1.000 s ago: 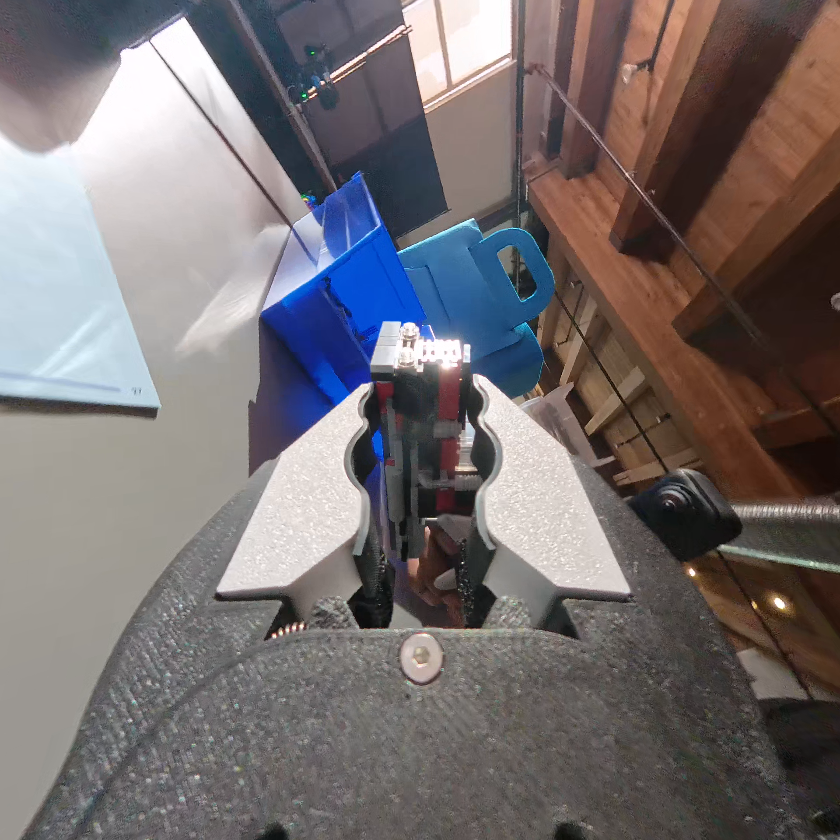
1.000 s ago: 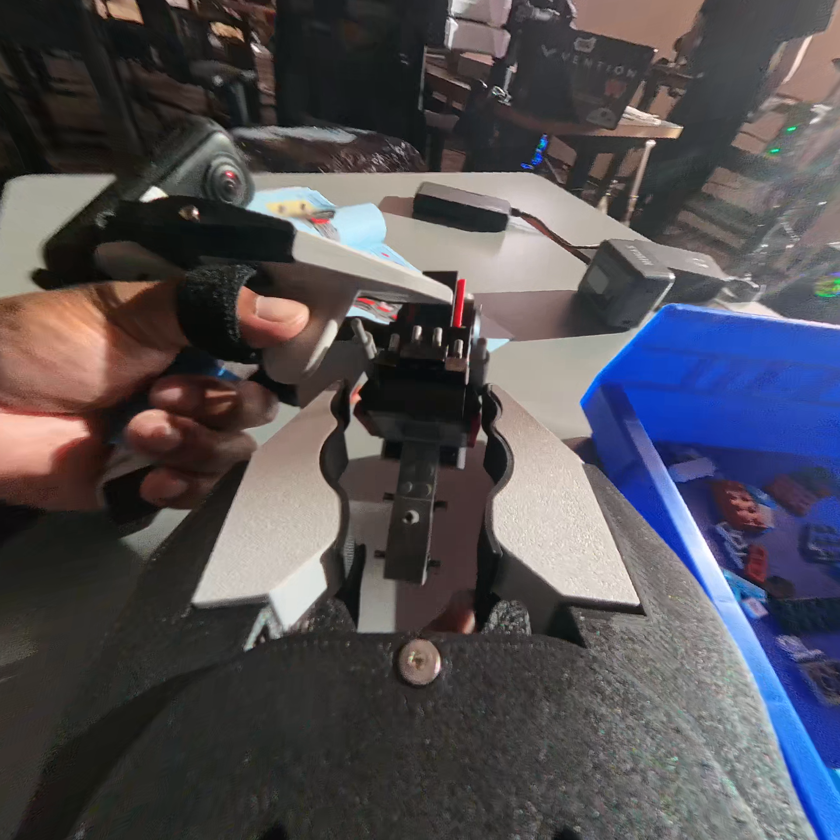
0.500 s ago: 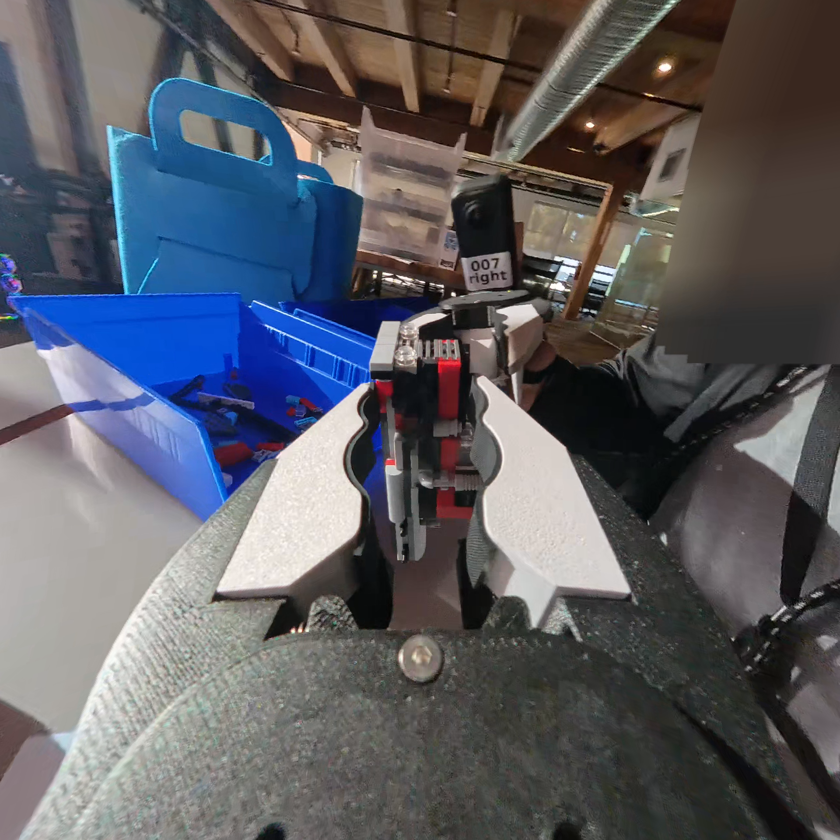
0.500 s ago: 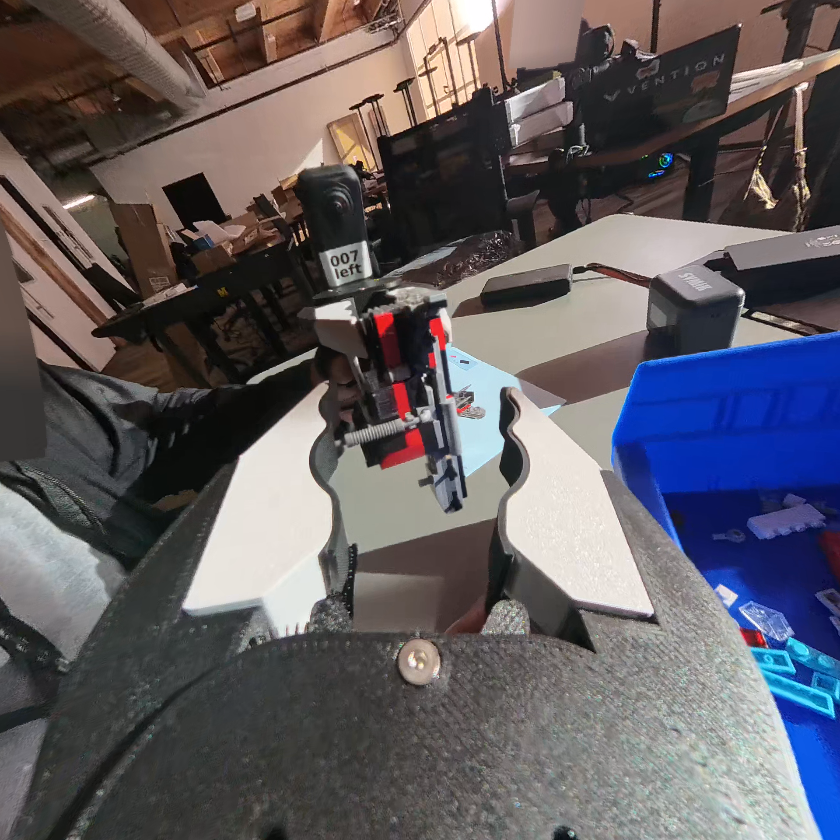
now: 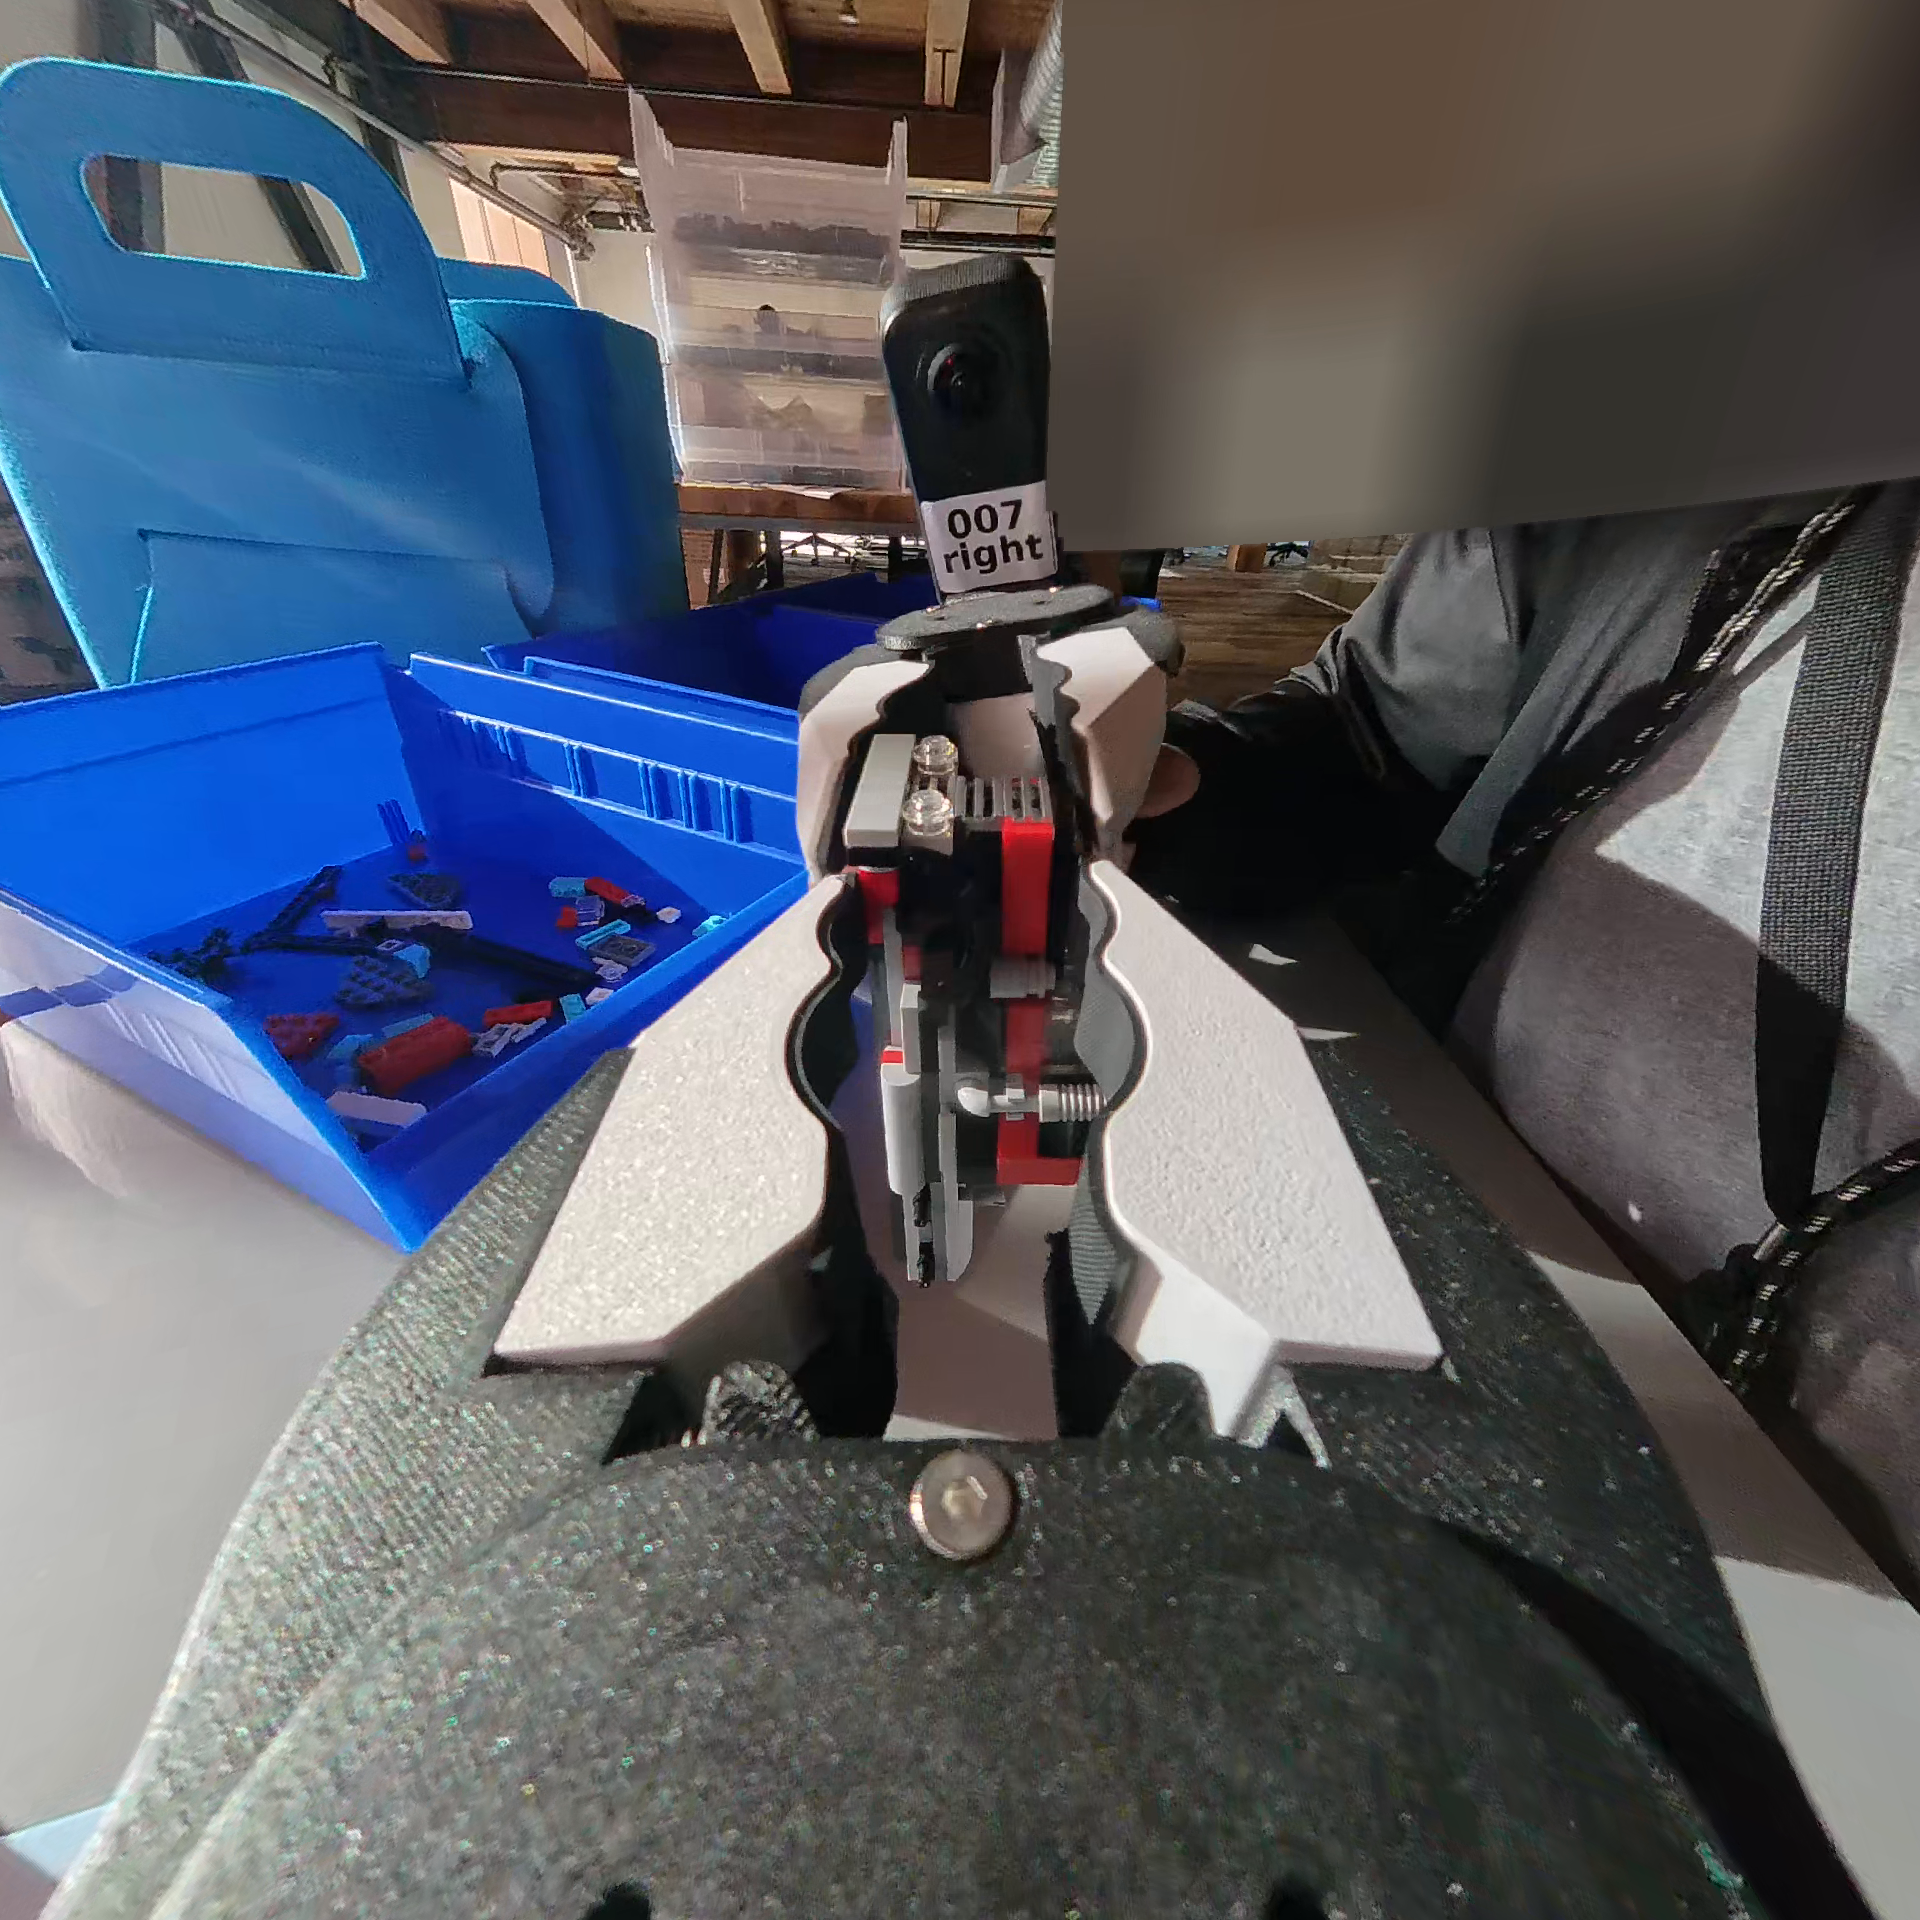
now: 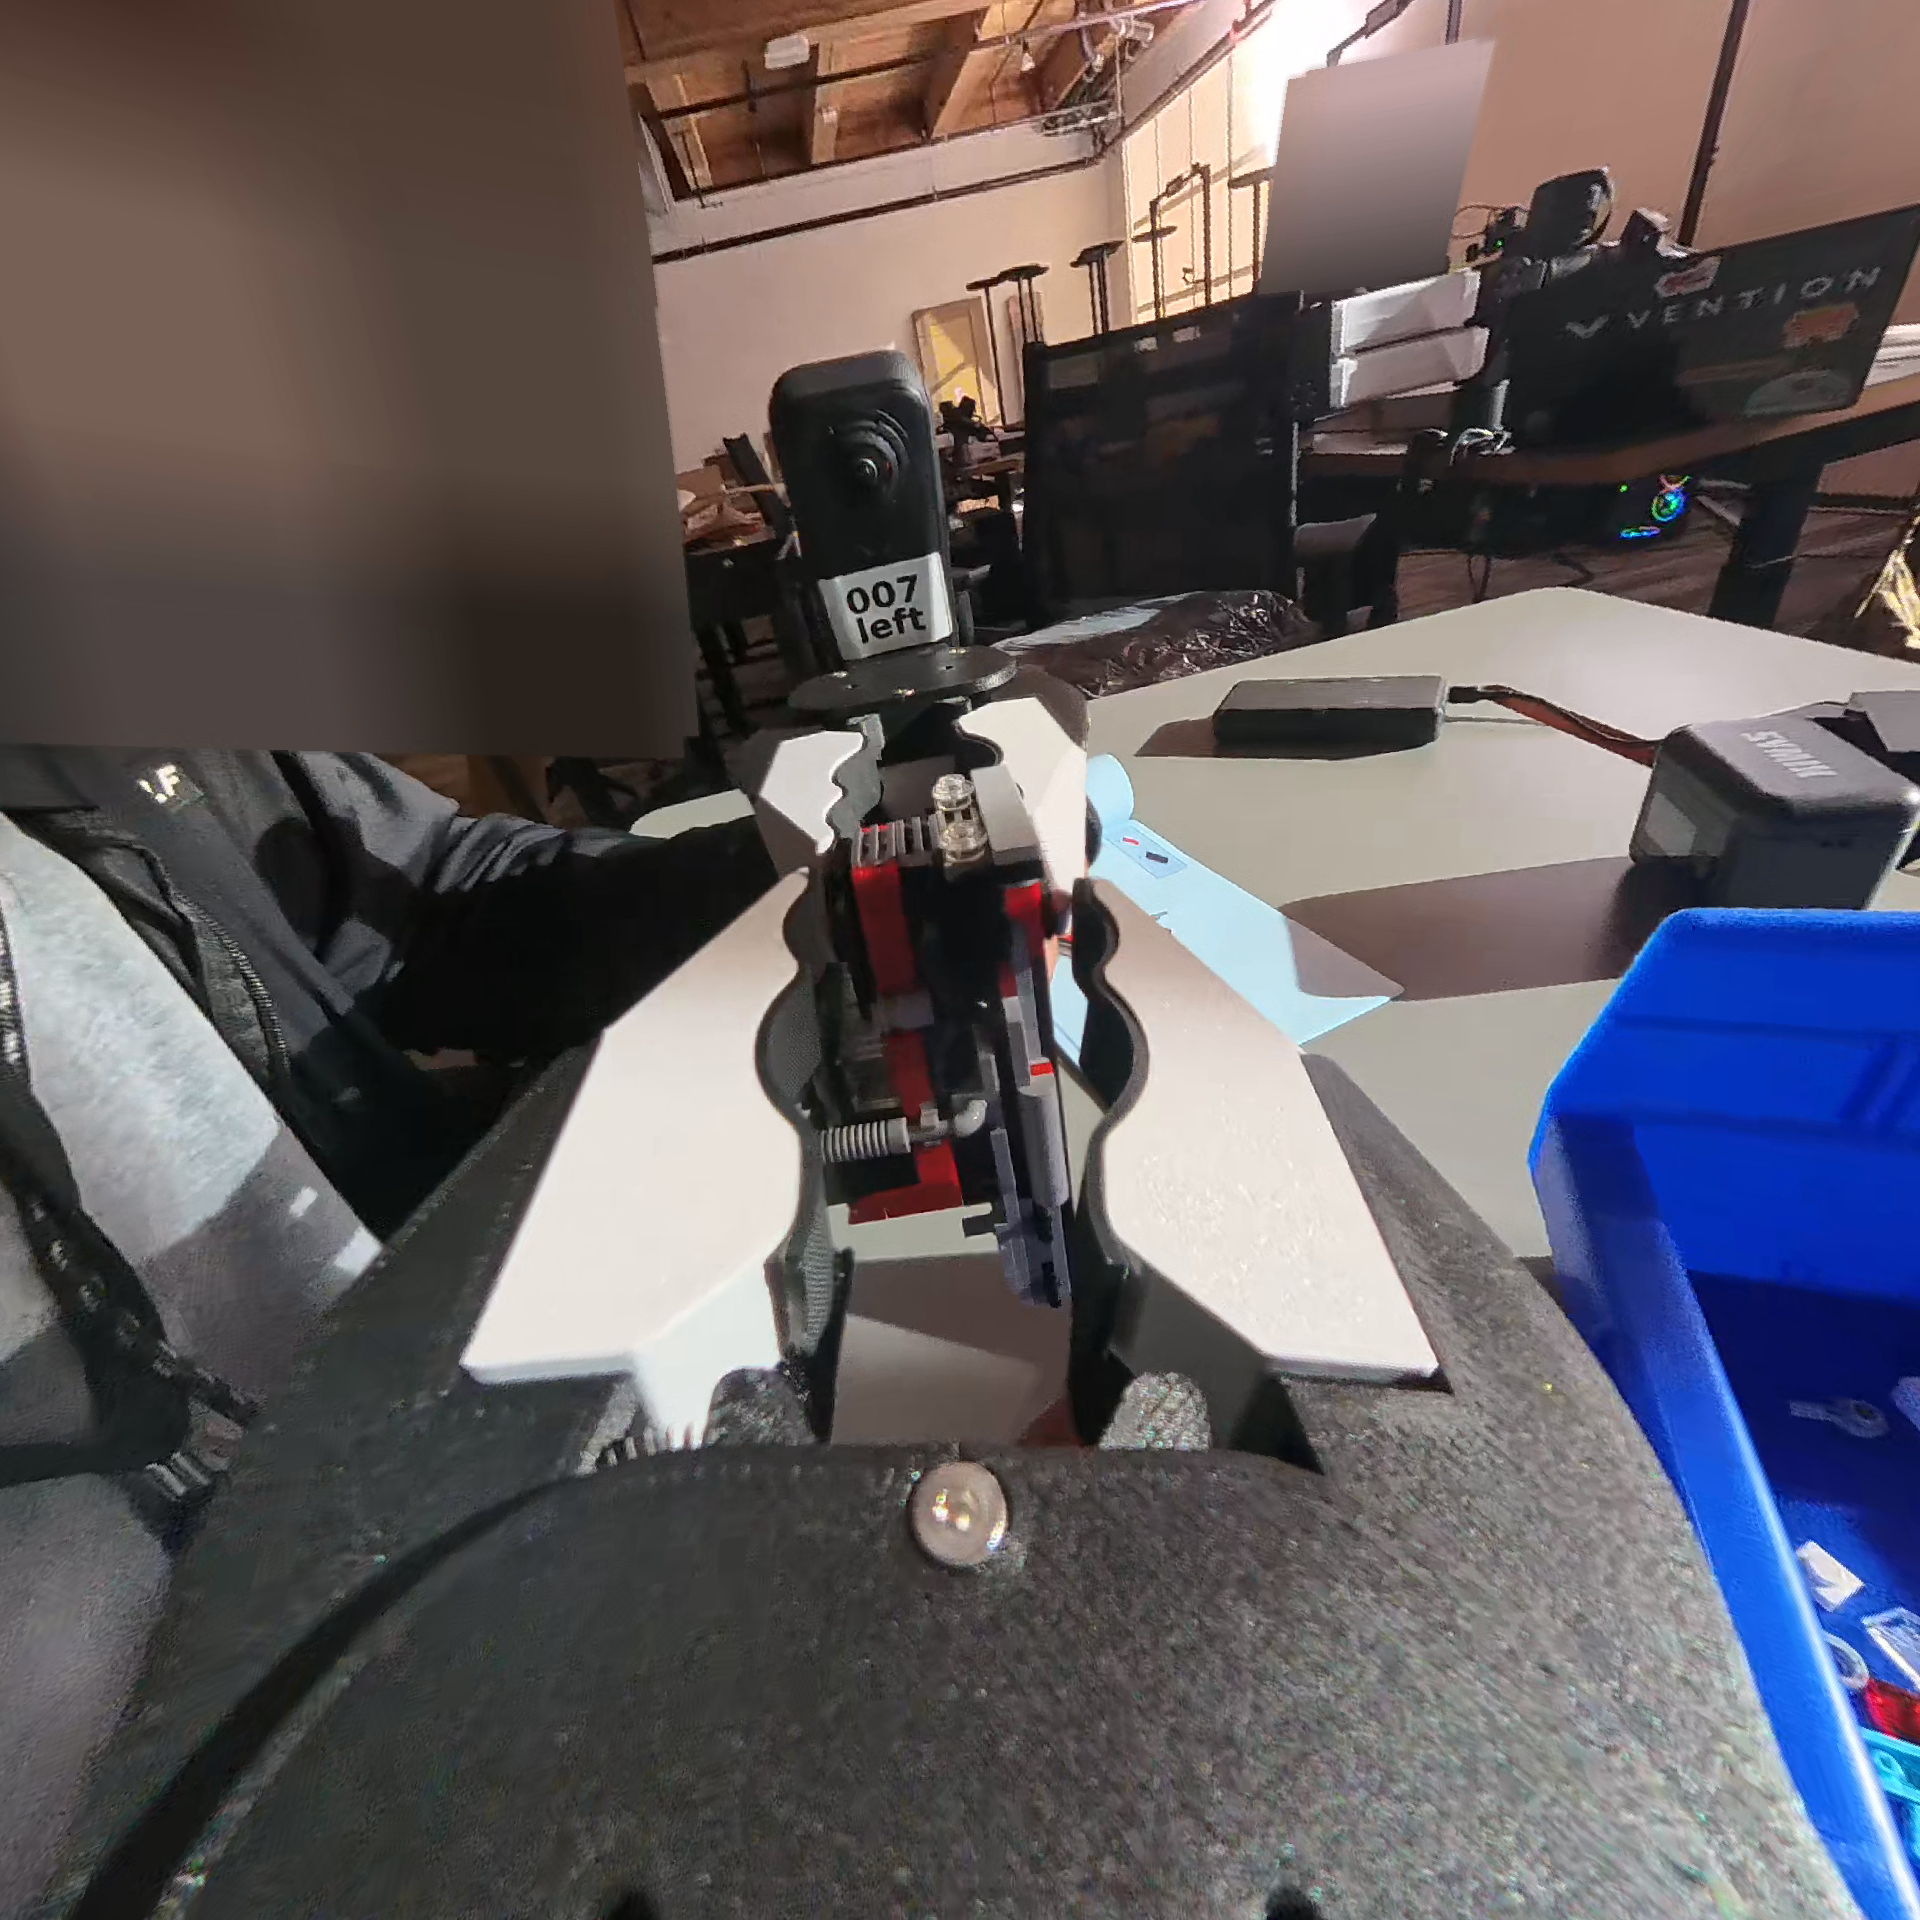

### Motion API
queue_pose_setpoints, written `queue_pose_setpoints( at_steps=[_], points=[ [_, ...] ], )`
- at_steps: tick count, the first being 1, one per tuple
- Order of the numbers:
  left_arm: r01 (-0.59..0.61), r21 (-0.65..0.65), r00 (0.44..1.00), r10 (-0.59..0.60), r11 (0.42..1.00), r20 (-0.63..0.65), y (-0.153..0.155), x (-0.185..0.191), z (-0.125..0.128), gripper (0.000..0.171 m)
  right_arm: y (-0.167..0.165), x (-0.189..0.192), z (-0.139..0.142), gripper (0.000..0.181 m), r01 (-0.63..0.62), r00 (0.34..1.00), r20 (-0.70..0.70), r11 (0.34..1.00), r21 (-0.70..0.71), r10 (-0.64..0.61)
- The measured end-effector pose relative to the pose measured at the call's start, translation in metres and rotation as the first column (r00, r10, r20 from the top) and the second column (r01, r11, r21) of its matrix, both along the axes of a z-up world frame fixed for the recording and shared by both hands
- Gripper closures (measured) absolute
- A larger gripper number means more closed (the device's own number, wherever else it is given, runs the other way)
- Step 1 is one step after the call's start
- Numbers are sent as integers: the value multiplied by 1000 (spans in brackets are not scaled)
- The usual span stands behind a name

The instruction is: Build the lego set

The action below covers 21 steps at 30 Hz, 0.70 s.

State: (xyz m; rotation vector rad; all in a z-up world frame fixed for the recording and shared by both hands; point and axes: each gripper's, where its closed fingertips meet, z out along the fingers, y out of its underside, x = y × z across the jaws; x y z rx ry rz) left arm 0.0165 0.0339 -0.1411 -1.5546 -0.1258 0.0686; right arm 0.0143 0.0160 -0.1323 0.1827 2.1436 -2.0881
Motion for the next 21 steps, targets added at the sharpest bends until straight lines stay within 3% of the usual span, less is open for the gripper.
queue_pose_setpoints(
  at_steps=[21],
  points=[
    [6, -24, 998, -7, 1000, -60, 2, 6, -6, 133, 3, 7, -5, 141, -20, 996, -86, 999, -27, 18]
  ],
)
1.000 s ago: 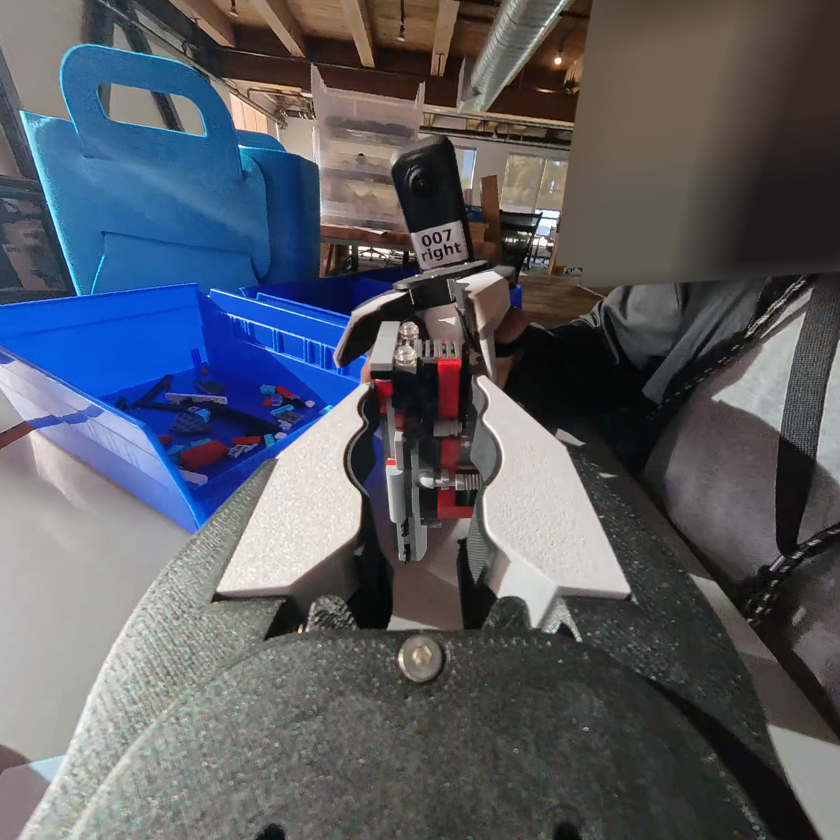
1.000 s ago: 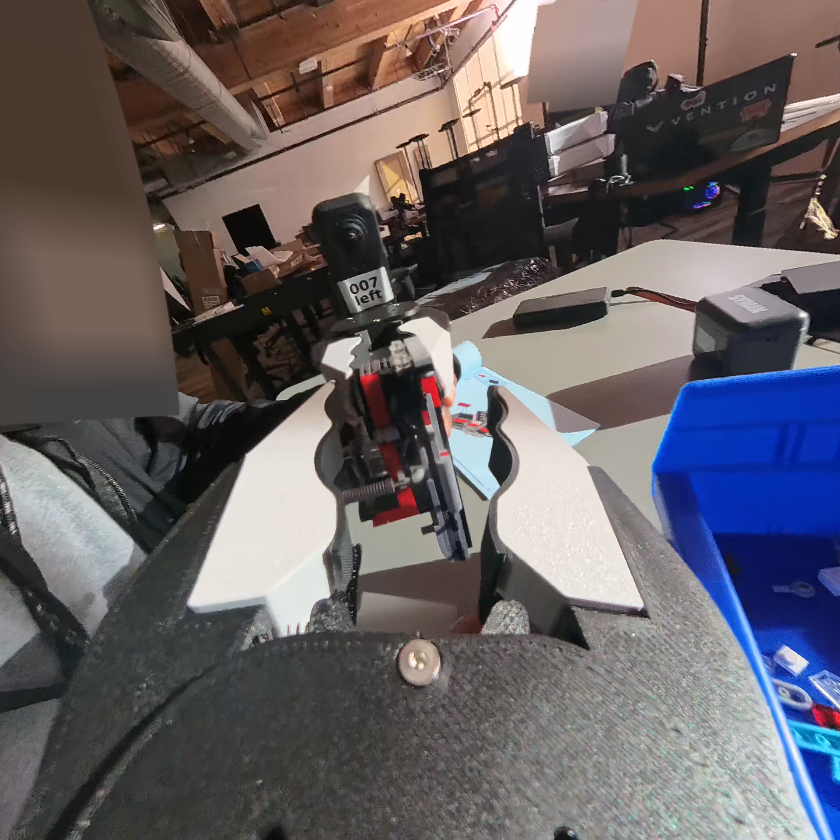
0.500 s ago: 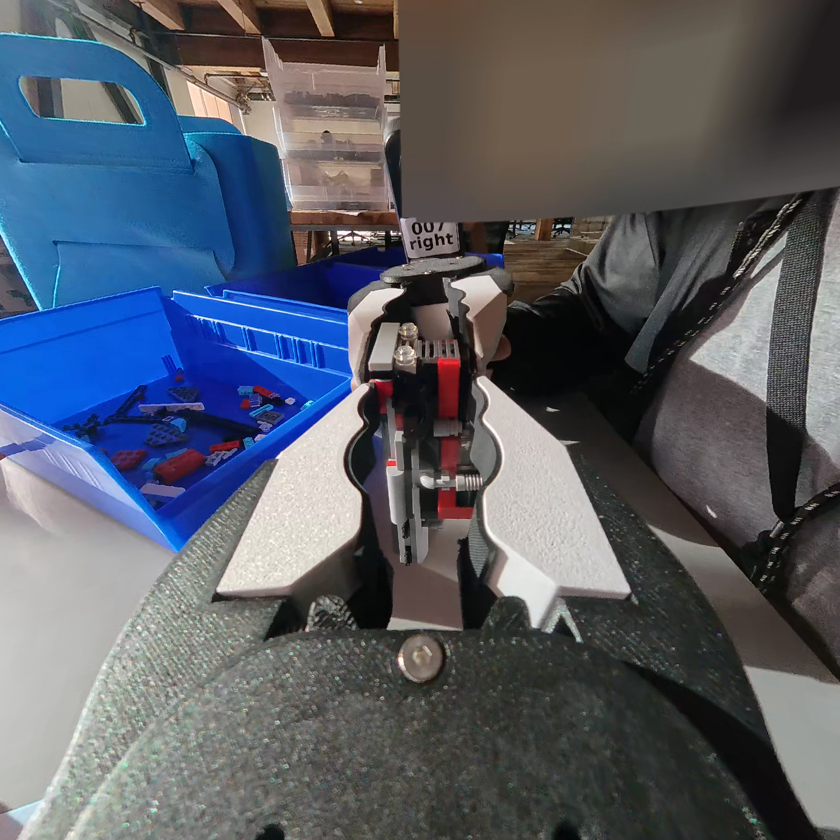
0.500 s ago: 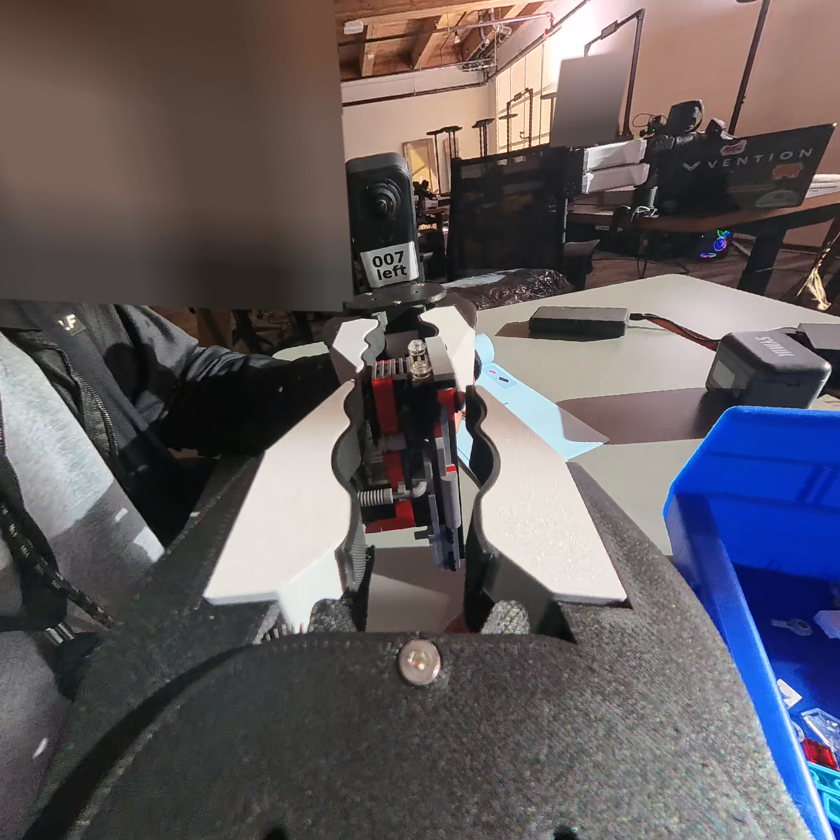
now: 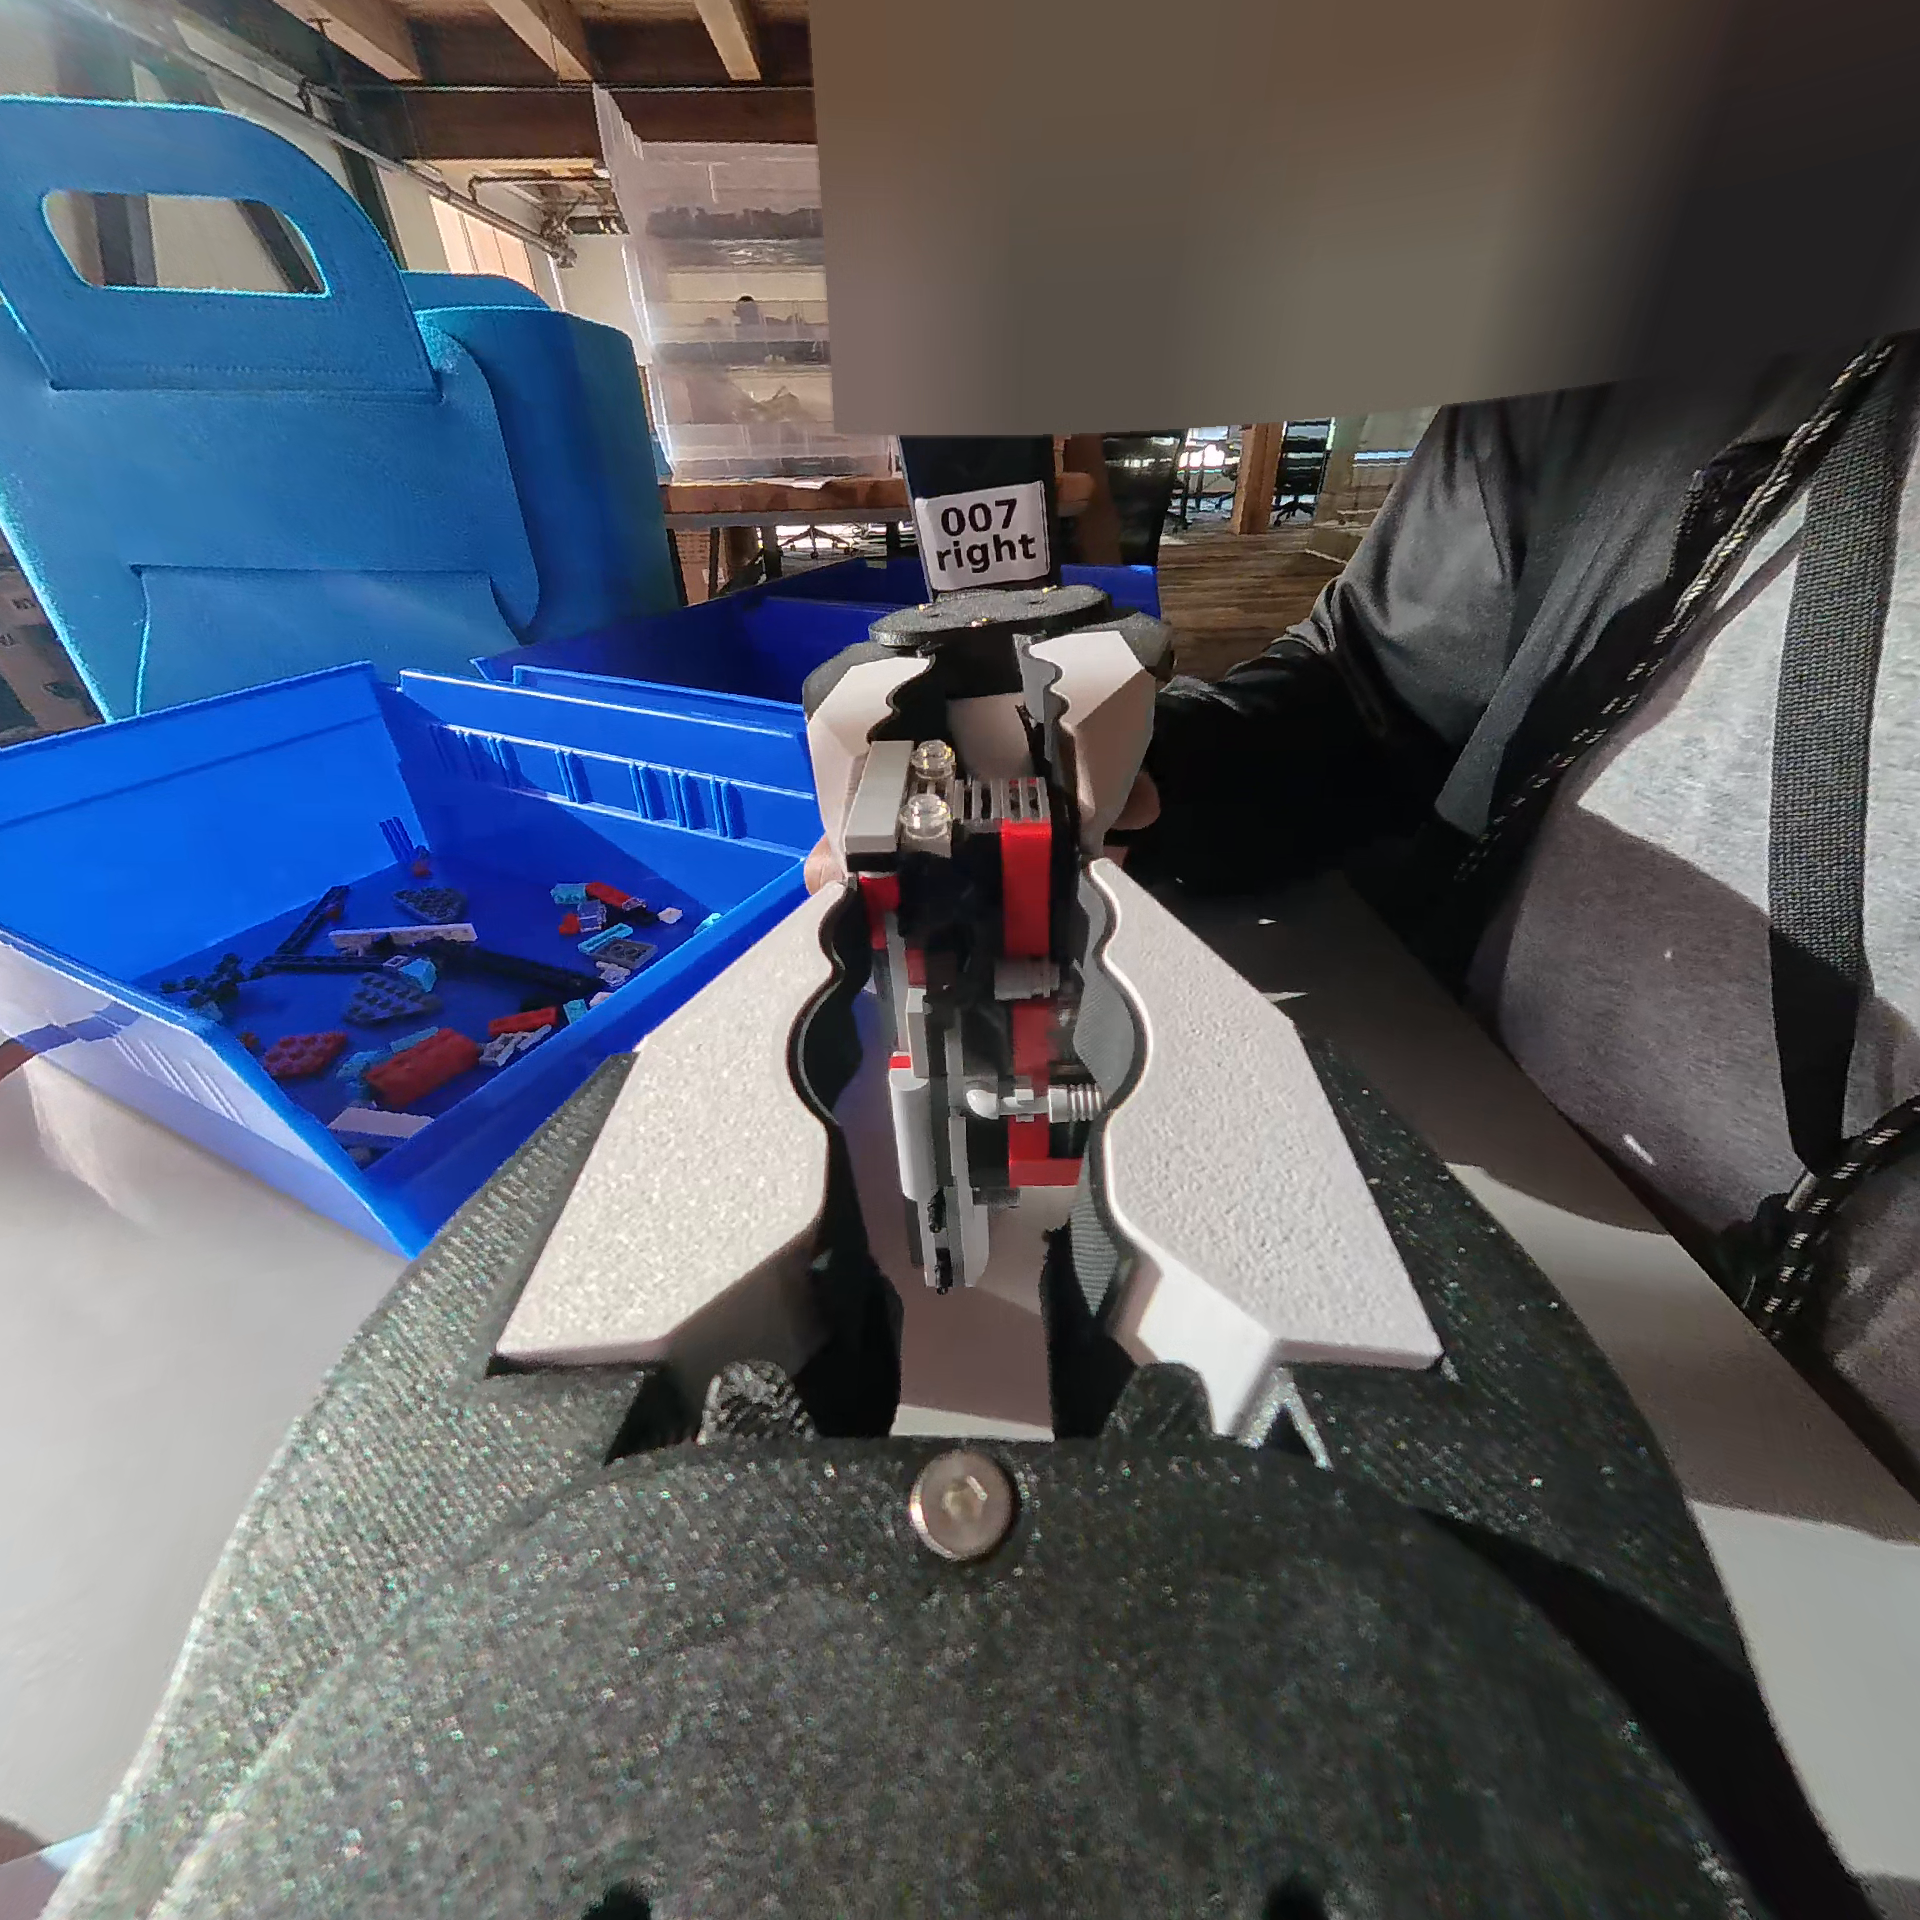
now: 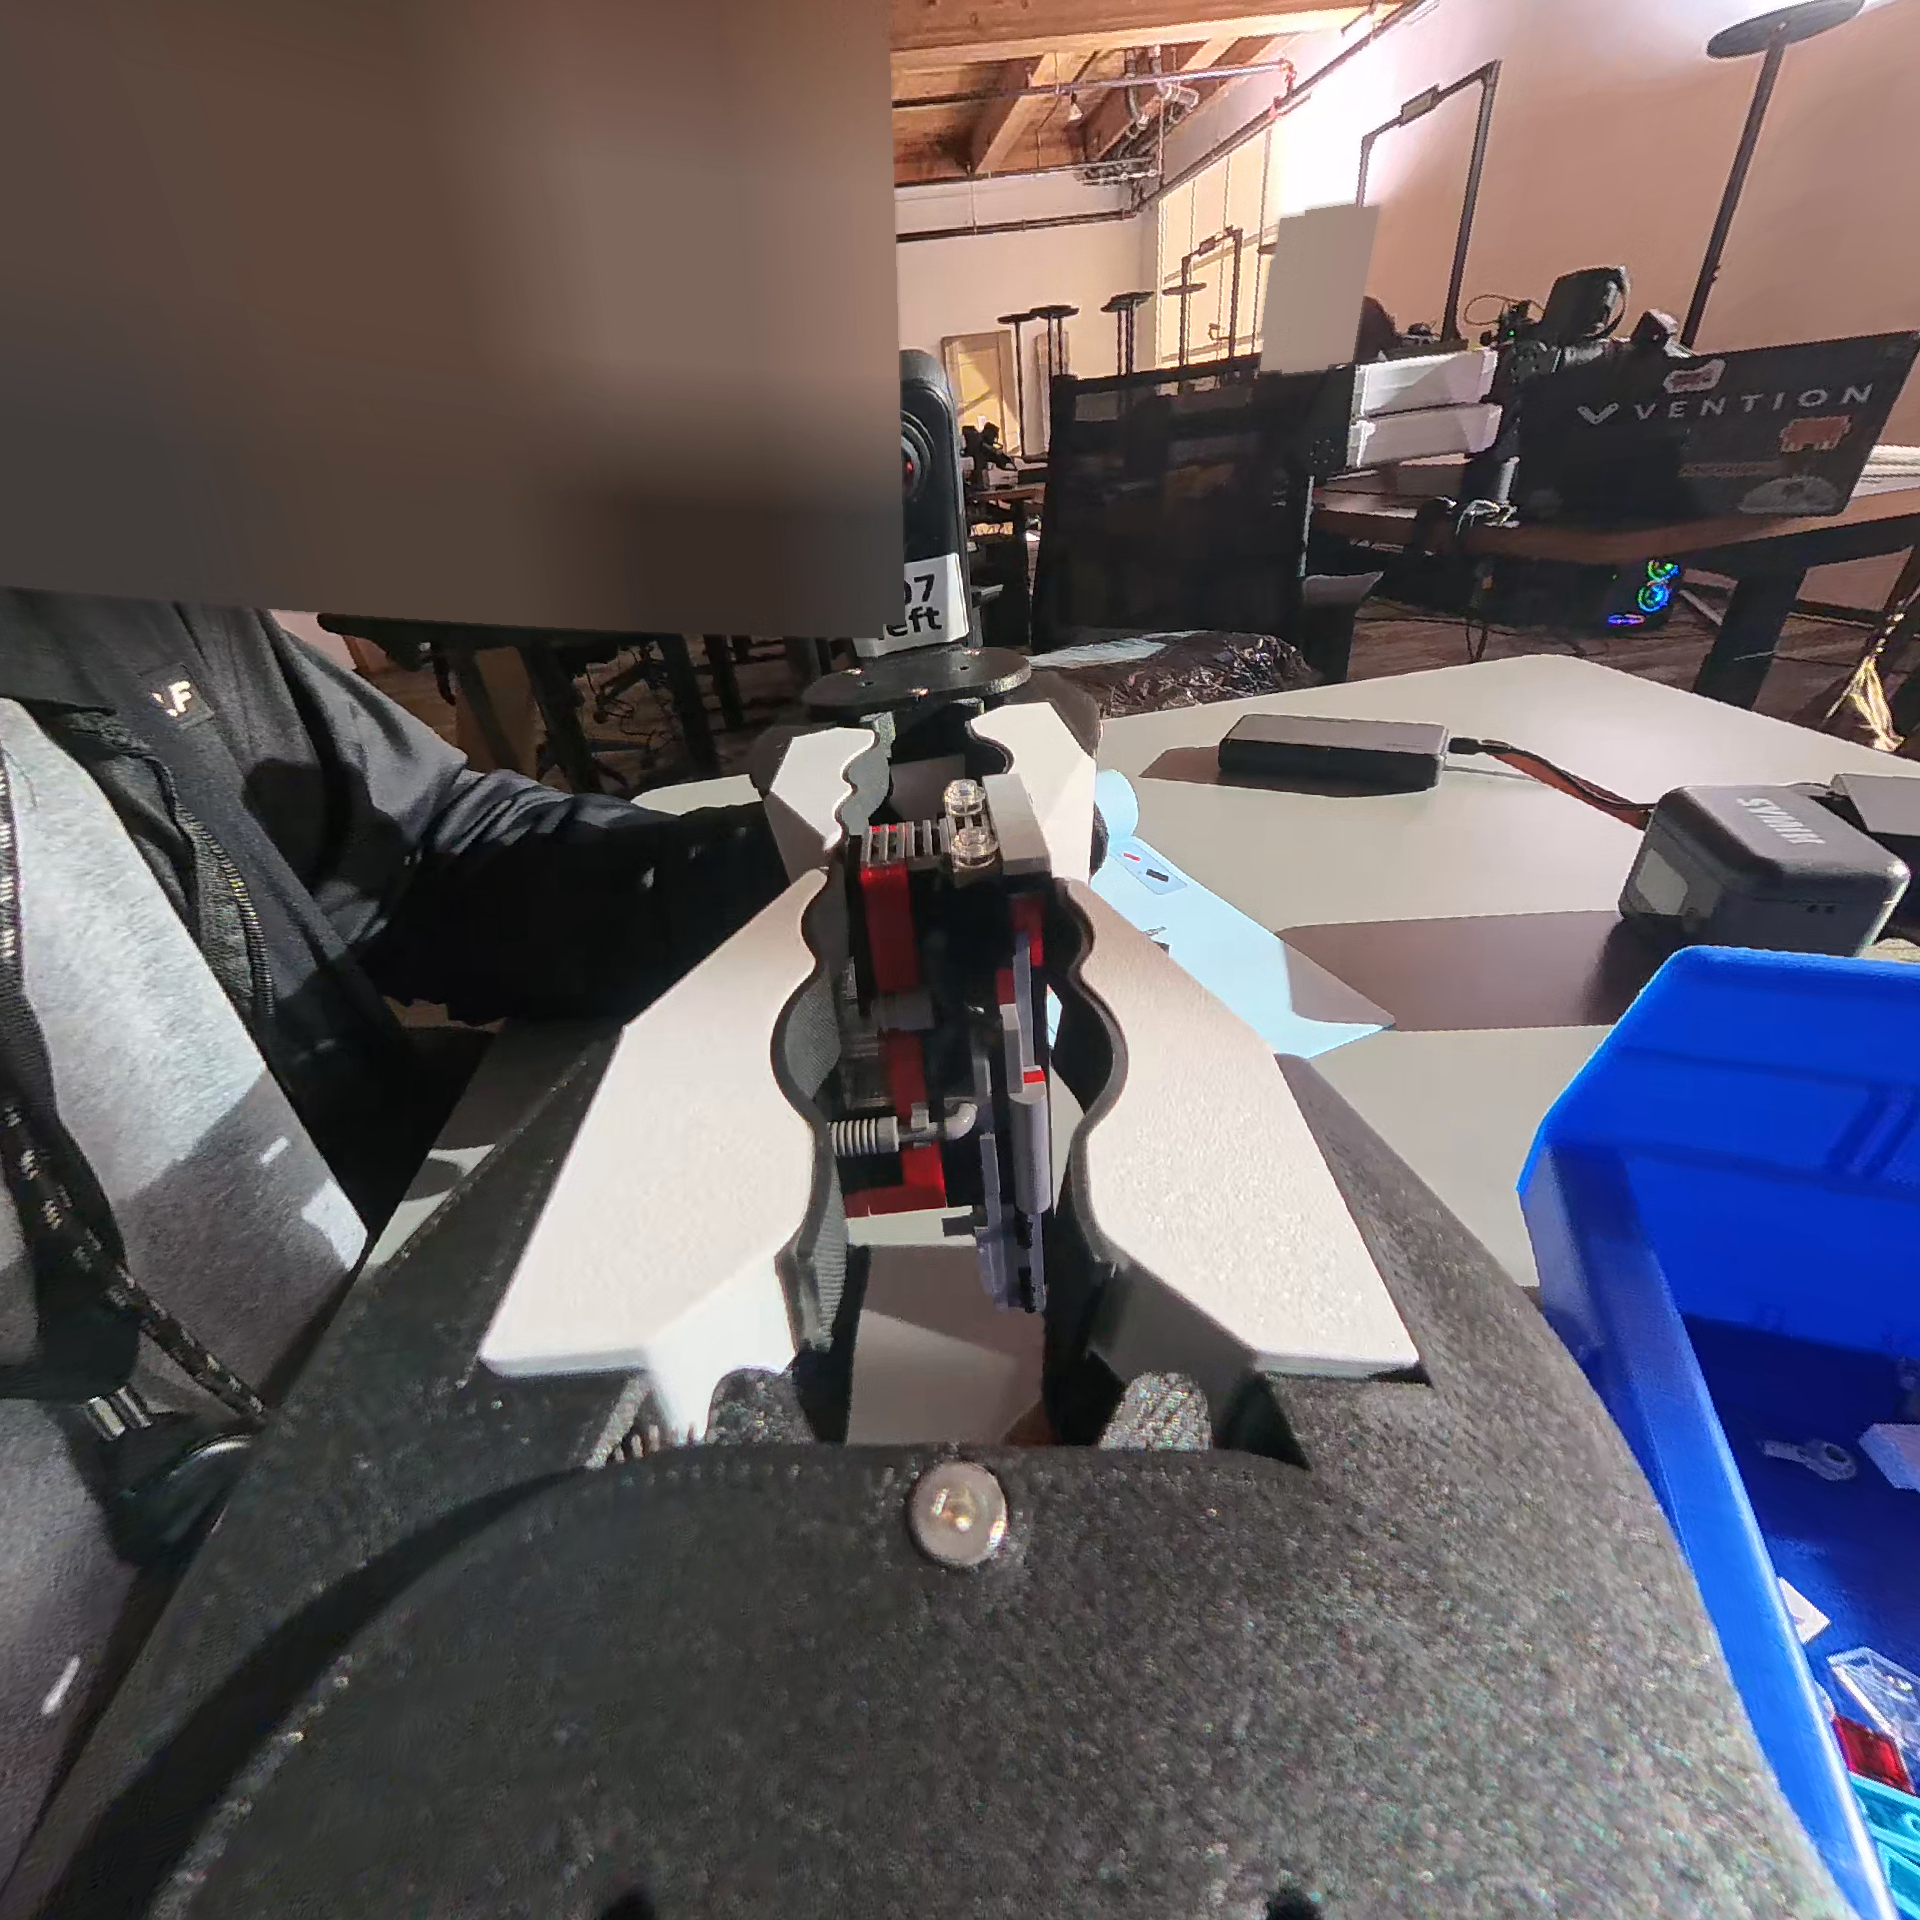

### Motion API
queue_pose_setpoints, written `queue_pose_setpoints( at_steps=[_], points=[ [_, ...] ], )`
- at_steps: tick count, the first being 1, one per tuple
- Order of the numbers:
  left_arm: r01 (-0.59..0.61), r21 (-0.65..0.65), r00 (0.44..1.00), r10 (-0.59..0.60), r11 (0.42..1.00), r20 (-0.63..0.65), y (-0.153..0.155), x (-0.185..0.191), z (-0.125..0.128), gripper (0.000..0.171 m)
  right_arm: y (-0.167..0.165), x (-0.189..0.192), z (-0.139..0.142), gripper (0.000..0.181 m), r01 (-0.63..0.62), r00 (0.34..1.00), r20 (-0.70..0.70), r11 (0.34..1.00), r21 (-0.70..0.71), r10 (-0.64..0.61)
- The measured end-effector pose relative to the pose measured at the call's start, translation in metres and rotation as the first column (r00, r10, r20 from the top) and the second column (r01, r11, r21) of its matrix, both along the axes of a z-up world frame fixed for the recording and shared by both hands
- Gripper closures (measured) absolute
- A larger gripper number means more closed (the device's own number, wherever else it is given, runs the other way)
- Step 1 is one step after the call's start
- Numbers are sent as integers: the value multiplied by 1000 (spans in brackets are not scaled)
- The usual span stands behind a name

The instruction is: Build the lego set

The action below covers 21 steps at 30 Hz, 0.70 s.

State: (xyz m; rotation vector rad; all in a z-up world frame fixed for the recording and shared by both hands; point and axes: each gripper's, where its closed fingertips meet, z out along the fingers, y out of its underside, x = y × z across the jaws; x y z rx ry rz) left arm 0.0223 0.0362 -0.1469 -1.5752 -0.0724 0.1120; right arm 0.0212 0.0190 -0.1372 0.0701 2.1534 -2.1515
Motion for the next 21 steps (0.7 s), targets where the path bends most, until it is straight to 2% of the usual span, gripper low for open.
queue_pose_setpoints(
  at_steps=[14, 18, 21],
  points=[
    [-1, 4, 1000, 1, 1000, 6, 0, -2, -3, 133, 0, -2, -3, 142, -9, 1000, 10, 1000, -8, 9],
    [-29, 46, 990, 23, 999, 139, 0, -16, -5, 132, 0, -15, -6, 140, 31, 992, 123, 1000, -4, -30],
    [-74, 60, 961, 55, 995, 272, -1, -29, -10, 133, 2, -21, -8, 122, 22, 973, 228, 1000, -4, -20]
  ],
)
